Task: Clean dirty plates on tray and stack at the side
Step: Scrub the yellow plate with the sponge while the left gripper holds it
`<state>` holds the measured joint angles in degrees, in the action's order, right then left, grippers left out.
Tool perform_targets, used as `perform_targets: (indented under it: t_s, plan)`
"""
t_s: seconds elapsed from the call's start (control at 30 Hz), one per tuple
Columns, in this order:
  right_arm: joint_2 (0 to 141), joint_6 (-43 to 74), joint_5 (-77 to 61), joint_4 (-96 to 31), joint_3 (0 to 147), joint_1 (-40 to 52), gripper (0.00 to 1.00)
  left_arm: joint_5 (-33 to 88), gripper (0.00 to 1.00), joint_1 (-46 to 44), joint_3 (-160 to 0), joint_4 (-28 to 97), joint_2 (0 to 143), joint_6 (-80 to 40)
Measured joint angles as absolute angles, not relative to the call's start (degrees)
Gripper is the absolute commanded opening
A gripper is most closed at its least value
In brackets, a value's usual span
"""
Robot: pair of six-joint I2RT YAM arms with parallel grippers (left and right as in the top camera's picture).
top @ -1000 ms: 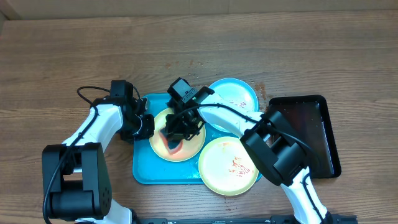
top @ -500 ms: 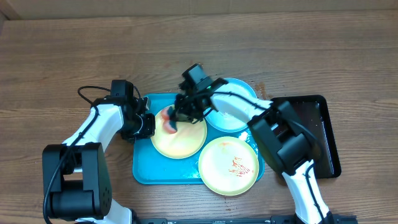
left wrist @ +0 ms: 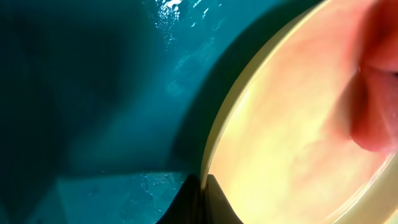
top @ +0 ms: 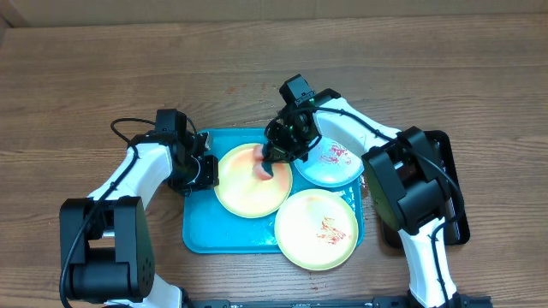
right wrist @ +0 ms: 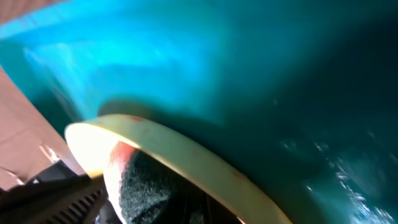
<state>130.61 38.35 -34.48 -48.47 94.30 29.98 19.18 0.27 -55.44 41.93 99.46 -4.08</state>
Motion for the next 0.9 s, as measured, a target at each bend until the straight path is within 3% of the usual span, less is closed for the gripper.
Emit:
perform_targets:
  t_s: [0.43, 0.9]
  plan:
    - [130.32, 31.03, -33.43, -57.89, 94.72, 31.79, 0.04, 18.65, 0.04, 0.30, -55.42, 41.95, 99.46, -4.05]
    - [130.32, 30.46, -35.62, -50.59, 93.65, 42.02, 0.04, 15.11, 0.04, 1.15, -55.42, 42.54, 99.46, -4.03]
